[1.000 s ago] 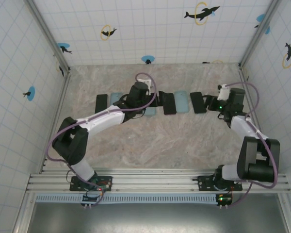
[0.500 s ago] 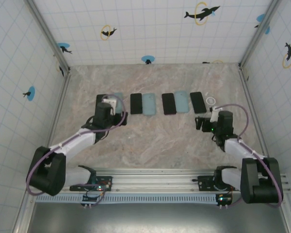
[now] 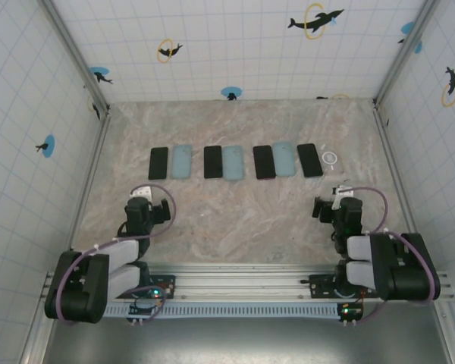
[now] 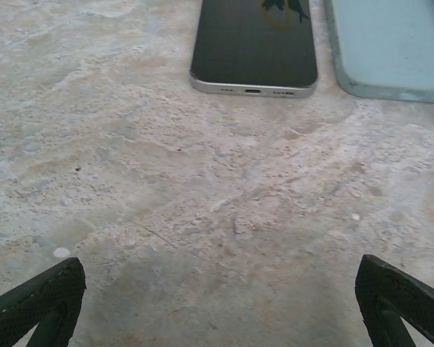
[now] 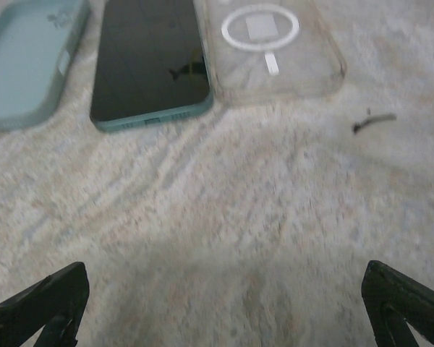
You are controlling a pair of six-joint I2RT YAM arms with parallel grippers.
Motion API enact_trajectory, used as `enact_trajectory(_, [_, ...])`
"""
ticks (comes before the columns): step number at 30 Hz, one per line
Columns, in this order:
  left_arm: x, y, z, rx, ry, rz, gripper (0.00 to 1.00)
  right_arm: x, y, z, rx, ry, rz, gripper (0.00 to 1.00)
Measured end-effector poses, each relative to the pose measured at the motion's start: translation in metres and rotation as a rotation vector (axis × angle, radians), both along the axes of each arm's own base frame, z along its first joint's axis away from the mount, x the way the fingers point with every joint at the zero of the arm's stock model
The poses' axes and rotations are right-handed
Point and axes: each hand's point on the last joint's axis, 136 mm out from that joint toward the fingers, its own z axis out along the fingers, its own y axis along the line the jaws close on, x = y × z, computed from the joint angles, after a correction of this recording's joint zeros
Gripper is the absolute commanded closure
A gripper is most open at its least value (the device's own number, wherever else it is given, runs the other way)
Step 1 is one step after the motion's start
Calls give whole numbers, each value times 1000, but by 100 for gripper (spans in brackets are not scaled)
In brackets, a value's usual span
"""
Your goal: Take the phone out of the phone case
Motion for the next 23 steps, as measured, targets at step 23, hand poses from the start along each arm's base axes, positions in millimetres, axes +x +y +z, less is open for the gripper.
enact_trajectory(23, [36, 16, 37, 12, -261, -11, 3, 20, -1, 19, 13, -140, 13, 1])
